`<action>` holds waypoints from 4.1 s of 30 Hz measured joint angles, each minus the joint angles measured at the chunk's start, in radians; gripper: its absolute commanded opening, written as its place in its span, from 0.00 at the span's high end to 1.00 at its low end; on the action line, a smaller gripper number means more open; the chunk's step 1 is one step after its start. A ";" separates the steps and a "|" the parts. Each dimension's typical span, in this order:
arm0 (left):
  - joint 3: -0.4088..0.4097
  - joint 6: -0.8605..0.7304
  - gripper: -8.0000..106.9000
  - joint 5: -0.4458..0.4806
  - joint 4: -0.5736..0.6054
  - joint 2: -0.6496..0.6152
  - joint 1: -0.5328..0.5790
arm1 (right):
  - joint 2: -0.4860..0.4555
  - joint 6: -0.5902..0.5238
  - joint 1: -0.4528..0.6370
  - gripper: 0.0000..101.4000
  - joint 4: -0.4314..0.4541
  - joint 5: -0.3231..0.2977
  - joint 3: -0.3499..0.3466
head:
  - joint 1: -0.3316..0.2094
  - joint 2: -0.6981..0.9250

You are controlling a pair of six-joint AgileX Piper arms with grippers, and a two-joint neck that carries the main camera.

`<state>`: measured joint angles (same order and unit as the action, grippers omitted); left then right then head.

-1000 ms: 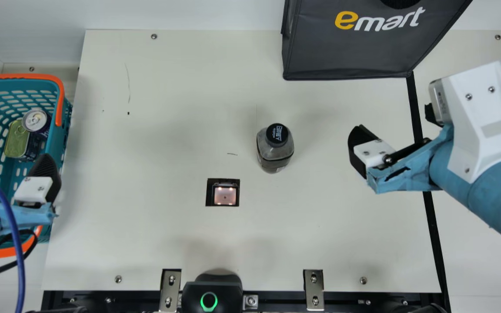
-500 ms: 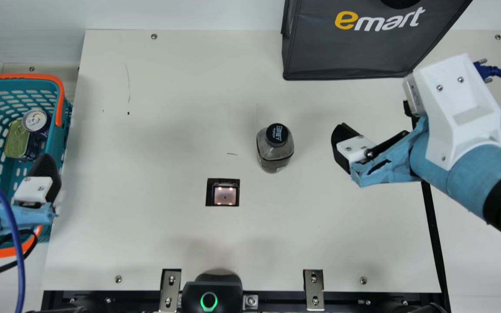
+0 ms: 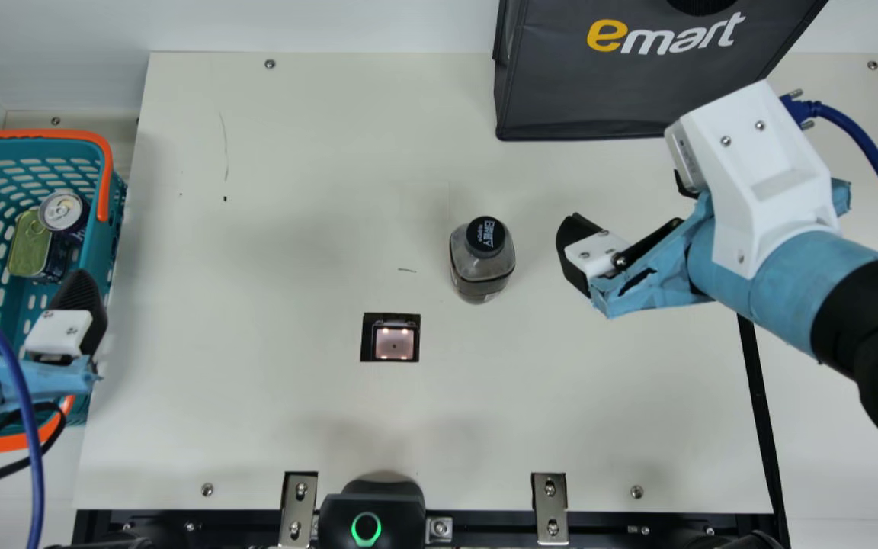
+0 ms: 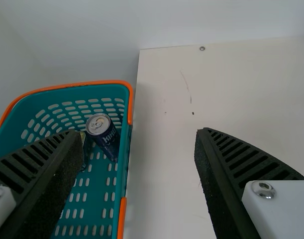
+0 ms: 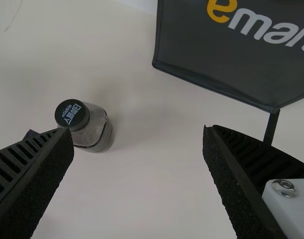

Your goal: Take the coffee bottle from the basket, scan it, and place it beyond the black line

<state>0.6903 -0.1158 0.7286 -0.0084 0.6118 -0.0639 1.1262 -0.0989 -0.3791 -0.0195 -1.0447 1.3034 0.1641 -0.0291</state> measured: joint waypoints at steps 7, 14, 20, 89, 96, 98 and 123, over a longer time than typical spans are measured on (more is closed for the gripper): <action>0.000 0.000 0.15 0.000 0.000 0.000 0.000 | 0.026 -0.023 -0.003 0.10 -0.014 0.014 -0.005 | 0.002 0.000; 0.000 0.000 0.15 0.000 0.000 0.000 0.000 | 0.062 -0.045 -0.003 0.10 -0.031 0.026 -0.006 | 0.000 0.000; 0.000 0.000 0.15 0.000 0.000 0.000 0.000 | 0.088 -0.062 -0.011 0.10 -0.038 0.036 0.000 | 0.002 0.000; 0.000 0.000 0.15 0.000 -0.002 0.000 0.000 | 0.290 -0.097 -0.197 0.10 -0.031 0.064 0.033 | 0.002 0.000; 0.000 0.000 0.15 0.000 -0.002 0.000 0.000 | 0.302 -0.097 -0.201 0.10 -0.023 0.071 0.024 | 0.000 0.000; 0.000 0.000 0.15 0.000 -0.002 0.000 0.000 | 0.306 -0.097 -0.202 0.10 -0.022 0.071 0.022 | 0.000 0.000; 0.000 0.000 0.15 0.000 -0.002 0.000 0.000 | 0.370 -0.109 -0.212 0.10 -0.032 0.063 0.032 | 0.000 0.000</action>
<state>0.6903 -0.1158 0.7286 -0.0102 0.6118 -0.0639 1.4963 -0.2084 -0.5907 -0.0517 -0.9815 1.3351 0.1641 -0.0291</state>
